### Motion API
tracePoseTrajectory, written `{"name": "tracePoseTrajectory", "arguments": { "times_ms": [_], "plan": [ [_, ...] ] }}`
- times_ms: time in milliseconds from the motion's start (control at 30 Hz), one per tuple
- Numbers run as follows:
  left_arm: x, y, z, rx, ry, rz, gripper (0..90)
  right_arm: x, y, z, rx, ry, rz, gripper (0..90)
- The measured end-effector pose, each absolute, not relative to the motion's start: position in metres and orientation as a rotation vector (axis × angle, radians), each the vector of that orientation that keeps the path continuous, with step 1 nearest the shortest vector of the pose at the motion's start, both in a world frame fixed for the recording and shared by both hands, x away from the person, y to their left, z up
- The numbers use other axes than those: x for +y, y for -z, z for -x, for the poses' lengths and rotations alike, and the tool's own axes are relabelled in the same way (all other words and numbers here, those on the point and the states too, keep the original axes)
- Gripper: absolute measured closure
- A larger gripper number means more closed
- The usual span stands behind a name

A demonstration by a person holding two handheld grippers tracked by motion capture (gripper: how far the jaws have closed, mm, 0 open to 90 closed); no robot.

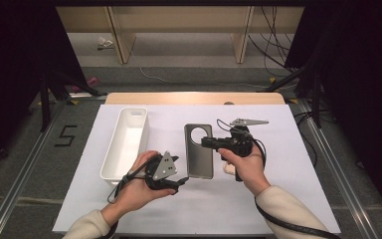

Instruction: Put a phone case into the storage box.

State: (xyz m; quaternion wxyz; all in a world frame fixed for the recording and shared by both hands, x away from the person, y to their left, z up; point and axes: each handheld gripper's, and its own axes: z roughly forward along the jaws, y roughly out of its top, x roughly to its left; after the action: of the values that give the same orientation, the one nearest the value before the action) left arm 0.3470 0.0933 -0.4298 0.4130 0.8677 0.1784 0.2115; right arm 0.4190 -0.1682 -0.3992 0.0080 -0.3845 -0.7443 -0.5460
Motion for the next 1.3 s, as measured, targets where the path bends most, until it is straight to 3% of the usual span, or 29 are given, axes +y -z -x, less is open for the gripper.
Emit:
{"name": "tracePoseTrajectory", "arguments": {
  "times_ms": [267, 733, 1133, 1300],
  "plan": [
    [0.096, 0.426, -0.350, 0.532, -0.499, -2.106, 30.0, -0.170, 0.399, -0.414, -2.328, 1.714, 1.203, 81.0],
    [0.092, 0.402, -0.362, 0.619, -0.558, -1.983, 33.3, -0.168, 0.400, -0.408, -2.347, 1.703, 1.187, 80.9],
    [0.089, 0.390, -0.388, 0.780, -0.488, -1.858, 47.5, -0.167, 0.401, -0.405, -2.353, 1.697, 1.176, 80.9],
    [0.088, 0.386, -0.394, 0.808, -0.457, -1.814, 57.2, -0.167, 0.402, -0.405, -2.356, 1.697, 1.178, 80.9]
  ]
}}
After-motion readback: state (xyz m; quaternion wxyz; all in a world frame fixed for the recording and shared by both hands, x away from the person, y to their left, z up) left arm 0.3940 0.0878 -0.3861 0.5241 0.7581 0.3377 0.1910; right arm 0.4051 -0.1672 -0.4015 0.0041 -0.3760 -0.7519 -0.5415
